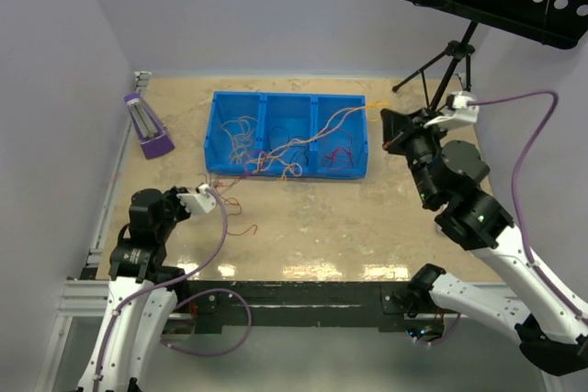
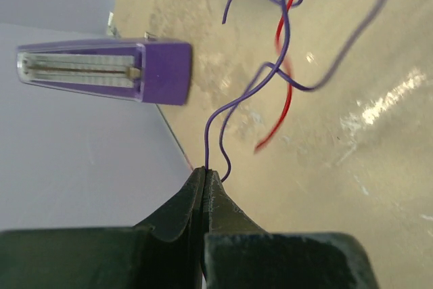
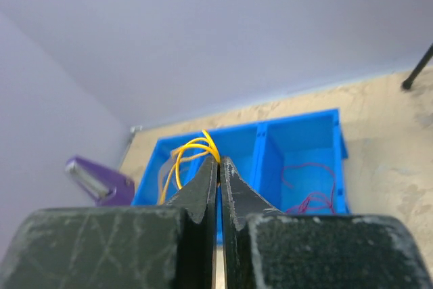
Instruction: Untangle the cables
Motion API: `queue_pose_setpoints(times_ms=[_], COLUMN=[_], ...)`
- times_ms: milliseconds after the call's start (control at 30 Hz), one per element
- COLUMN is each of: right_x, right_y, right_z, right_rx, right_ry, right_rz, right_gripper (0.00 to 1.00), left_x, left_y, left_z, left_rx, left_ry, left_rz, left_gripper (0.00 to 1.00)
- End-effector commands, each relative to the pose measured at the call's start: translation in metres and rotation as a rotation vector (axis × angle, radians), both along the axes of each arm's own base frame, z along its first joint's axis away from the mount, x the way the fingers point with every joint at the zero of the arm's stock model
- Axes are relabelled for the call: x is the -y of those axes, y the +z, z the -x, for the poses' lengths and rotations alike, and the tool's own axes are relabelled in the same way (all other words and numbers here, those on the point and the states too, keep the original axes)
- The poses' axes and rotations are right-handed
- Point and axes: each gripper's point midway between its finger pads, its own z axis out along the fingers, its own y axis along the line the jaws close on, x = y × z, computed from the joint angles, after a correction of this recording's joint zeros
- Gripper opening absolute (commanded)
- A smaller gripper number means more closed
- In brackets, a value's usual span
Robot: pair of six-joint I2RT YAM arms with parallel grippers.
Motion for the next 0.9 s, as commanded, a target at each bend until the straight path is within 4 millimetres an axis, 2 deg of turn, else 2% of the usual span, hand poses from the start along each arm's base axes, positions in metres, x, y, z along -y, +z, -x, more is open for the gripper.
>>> queue_pose_setpoints(times_ms=[0, 133, 200, 300, 367, 533, 733, 867], right_x=[0.044, 0.05, 0.051, 0.064, 0.057, 0.025, -0.029, -0.069], right_y=[0.045, 0.058, 0.066, 0.083, 0.094, 0.099, 0.098, 0.098], right_z=[0.006, 0.005, 0.006, 0.011, 0.012, 0.005, -0.01, -0.026], right_rx=[0.074, 0.091, 0.105, 0.135, 0.161, 0.169, 0.184, 0.195], right_ry=[-0.178, -0.208, -0.209, -0.253, -0.211, -0.082, 0.102, 0.217], right_rz=[-0.055, -0.055, -0.064, -0.072, -0.074, -0.08, -0.069, -0.049], right_gripper=[0.0, 0.0, 0.0, 0.0, 0.0, 0.0, 0.0, 0.0], left_x=[-0.014, -0.022, -0.023, -0.026, -0.022, 0.004, 0.045, 0.059], left_y=[-0.03, -0.066, -0.074, -0.086, -0.085, -0.061, 0.003, 0.029], left_z=[0.015, 0.029, 0.032, 0.036, 0.035, 0.029, 0.031, 0.038], left_rx=[-0.09, -0.184, -0.19, -0.205, -0.197, -0.16, -0.045, 0.001], left_ry=[0.001, -0.025, -0.036, -0.051, -0.066, -0.157, -0.33, -0.406], left_rz=[-0.125, -0.217, -0.242, -0.284, -0.268, -0.146, -0.008, 0.024], left_gripper=[0.0, 0.0, 0.0, 0.0, 0.0, 0.0, 0.0, 0.0])
